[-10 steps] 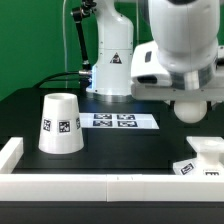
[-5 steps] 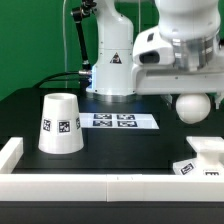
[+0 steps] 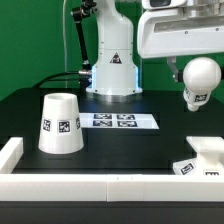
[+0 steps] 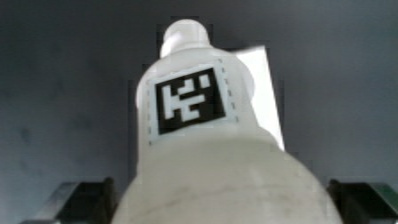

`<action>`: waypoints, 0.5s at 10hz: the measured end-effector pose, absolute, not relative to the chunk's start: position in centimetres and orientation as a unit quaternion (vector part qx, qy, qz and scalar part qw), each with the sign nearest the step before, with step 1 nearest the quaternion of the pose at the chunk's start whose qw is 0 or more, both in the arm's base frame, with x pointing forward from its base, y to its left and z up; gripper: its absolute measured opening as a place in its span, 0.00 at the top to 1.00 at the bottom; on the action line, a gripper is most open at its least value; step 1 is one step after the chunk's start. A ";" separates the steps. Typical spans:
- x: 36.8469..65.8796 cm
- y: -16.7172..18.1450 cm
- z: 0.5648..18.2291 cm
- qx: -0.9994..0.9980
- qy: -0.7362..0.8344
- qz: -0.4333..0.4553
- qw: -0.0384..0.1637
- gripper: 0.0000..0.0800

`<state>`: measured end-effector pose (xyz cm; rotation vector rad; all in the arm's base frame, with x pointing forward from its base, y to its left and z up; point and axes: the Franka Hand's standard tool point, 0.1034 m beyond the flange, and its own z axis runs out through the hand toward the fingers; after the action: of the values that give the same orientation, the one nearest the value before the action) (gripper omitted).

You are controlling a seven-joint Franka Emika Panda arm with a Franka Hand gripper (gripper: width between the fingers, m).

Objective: Assemble lamp

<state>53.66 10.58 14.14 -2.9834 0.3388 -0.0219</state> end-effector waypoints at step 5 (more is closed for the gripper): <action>56.0 11.6 15.3 -0.975 0.101 -0.179 0.079 0.28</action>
Offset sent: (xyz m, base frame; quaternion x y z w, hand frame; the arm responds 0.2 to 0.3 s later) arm 0.0217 -0.0066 0.0201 -0.0083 0.1960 -0.0435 0.9796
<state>55.98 11.64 15.27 -2.9202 0.3017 -0.5367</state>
